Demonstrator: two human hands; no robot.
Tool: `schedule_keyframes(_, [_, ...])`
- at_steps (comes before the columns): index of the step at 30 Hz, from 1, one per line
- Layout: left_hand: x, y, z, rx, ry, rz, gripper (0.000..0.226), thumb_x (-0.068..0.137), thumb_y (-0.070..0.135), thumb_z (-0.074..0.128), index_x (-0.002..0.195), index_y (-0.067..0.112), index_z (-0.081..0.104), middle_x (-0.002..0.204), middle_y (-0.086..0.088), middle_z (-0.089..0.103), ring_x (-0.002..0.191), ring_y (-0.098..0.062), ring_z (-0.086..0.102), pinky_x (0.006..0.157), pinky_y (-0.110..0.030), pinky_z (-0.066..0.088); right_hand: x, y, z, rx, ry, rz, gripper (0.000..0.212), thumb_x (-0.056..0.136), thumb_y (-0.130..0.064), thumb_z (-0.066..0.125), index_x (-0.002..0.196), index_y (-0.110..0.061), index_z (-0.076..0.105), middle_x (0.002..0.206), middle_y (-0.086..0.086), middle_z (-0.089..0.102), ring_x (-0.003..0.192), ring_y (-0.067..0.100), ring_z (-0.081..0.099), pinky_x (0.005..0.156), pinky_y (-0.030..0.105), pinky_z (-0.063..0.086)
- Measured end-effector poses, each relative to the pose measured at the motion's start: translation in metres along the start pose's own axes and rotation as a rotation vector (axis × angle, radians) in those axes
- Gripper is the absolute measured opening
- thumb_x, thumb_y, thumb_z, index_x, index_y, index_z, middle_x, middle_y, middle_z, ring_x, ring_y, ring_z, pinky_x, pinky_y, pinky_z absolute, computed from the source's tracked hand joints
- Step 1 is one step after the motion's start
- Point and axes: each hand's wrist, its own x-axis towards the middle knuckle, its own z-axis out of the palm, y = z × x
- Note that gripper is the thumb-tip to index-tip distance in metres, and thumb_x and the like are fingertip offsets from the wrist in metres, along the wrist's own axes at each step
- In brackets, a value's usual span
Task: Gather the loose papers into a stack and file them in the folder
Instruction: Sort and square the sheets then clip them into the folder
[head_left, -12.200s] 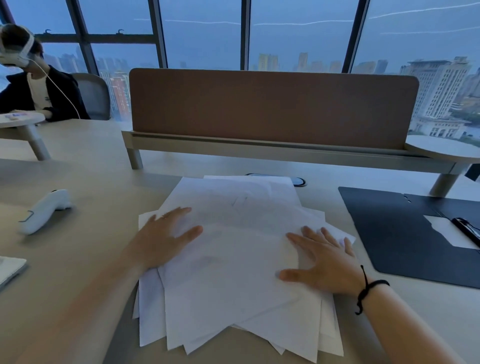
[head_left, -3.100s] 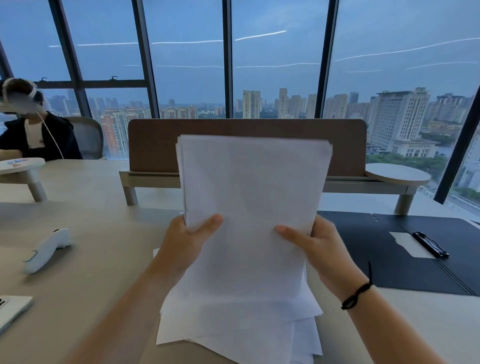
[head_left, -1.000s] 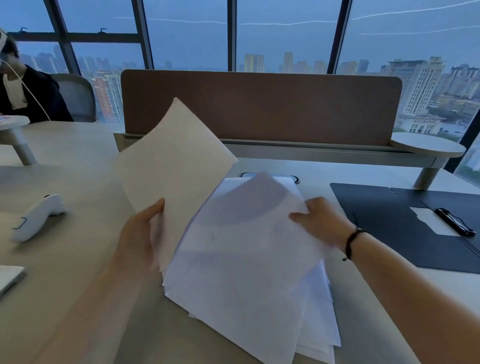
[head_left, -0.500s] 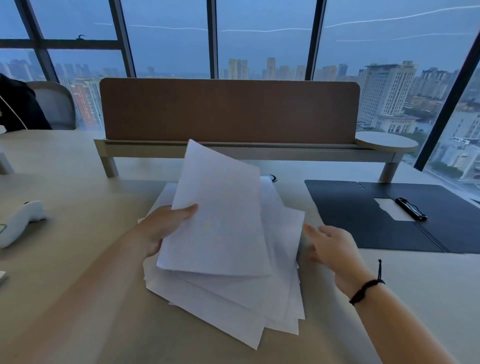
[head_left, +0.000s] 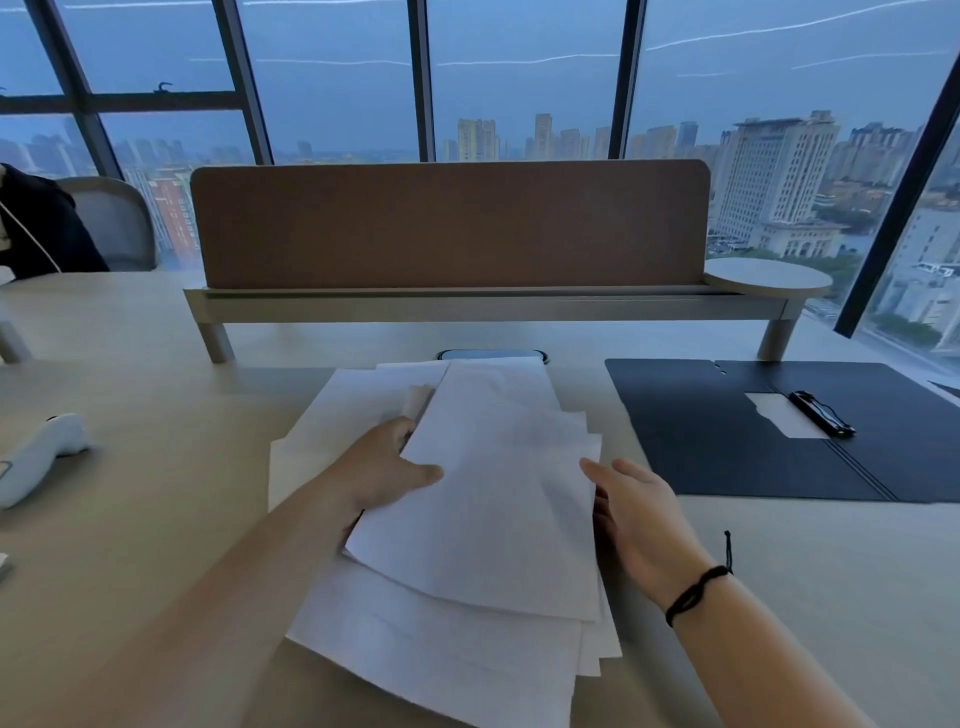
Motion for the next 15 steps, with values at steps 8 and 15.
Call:
schedule_keyframes(8, [-0.018,0.001,-0.017,-0.213,0.224,0.298,0.097,0.073,0.024,0.086,0.150,0.037,0.029,0.130,0.017,0.061,0.104,-0.008,0.067,0.088,-0.023,0.054,-0.005,-0.004,0.005,-0.089,-0.059,-0.104,0.062,0.091,-0.012,0.073,0.147,-0.008,0.047,0.117,0.011,0.074,0.109,0.033,0.070,0.104,0.050,0.052])
schedule_keyframes(15, [-0.036,0.036,-0.044,-0.647,0.365,0.459,0.025,0.079,0.016,0.074,0.104,0.016,0.073,0.100,-0.005,0.079,0.097,-0.029,0.074,0.085,-0.043,0.060,-0.021,-0.054,0.032,-0.274,-0.163,-0.396,0.024,0.087,-0.032,0.078,0.107,-0.020,0.074,0.098,-0.007,0.081,0.079,-0.001,0.075,0.067,0.014,0.055])
